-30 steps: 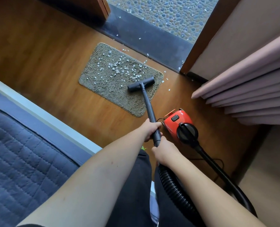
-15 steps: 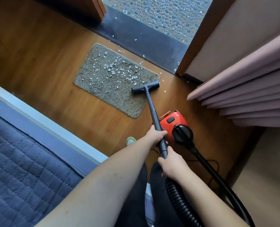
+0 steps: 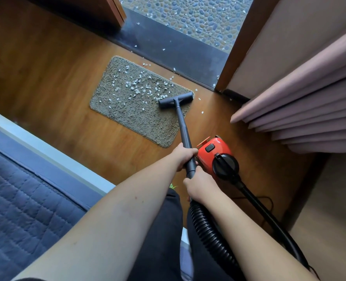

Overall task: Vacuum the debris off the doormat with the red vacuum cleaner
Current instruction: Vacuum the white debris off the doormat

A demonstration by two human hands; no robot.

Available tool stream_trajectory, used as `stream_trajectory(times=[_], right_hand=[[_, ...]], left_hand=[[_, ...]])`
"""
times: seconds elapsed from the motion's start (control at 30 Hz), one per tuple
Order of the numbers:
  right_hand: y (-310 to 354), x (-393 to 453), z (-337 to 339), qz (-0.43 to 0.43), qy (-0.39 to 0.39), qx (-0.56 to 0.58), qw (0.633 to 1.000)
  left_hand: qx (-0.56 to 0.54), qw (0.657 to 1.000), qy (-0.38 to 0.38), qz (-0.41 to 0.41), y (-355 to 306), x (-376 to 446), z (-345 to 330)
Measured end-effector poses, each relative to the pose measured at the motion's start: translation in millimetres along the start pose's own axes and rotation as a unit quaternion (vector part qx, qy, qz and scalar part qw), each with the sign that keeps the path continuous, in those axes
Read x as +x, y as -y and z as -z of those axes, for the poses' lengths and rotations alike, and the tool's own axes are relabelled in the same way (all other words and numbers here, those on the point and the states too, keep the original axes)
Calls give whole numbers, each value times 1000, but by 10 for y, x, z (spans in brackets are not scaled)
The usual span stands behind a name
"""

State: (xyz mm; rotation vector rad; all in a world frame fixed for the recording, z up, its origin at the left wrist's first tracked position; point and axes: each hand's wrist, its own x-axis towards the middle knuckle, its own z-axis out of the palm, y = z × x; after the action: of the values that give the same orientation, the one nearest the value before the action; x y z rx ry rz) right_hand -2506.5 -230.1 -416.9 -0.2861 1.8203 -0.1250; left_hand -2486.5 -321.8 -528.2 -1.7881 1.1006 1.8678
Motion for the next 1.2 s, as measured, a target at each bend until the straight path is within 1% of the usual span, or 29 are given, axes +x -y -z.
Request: stream_trajectory(times=[0.37,0.6,0.77,0.93,1.07,1.2], right_hand=[[-584,-335,-32,-17,-2,-3,1000],[-787,-489,52,-23,11,34,999],[-815,-518,111,-30,13,60,998],[-741,-367,154,-29,9,71,997],[-626,-160,172,-29,-12,54,998],[-452,9,263,-22,-9,62,998]], left_hand=[[-11,999,33,11,453,-235,-364],[45,997,61,21,575,-261,-575],[81,994,70,18,530,-244,-684],[71,995,65,22,361,-154,-677],[90,995,41,-6,180,-40,-650],[109,993,16,-29,71,304,-606]])
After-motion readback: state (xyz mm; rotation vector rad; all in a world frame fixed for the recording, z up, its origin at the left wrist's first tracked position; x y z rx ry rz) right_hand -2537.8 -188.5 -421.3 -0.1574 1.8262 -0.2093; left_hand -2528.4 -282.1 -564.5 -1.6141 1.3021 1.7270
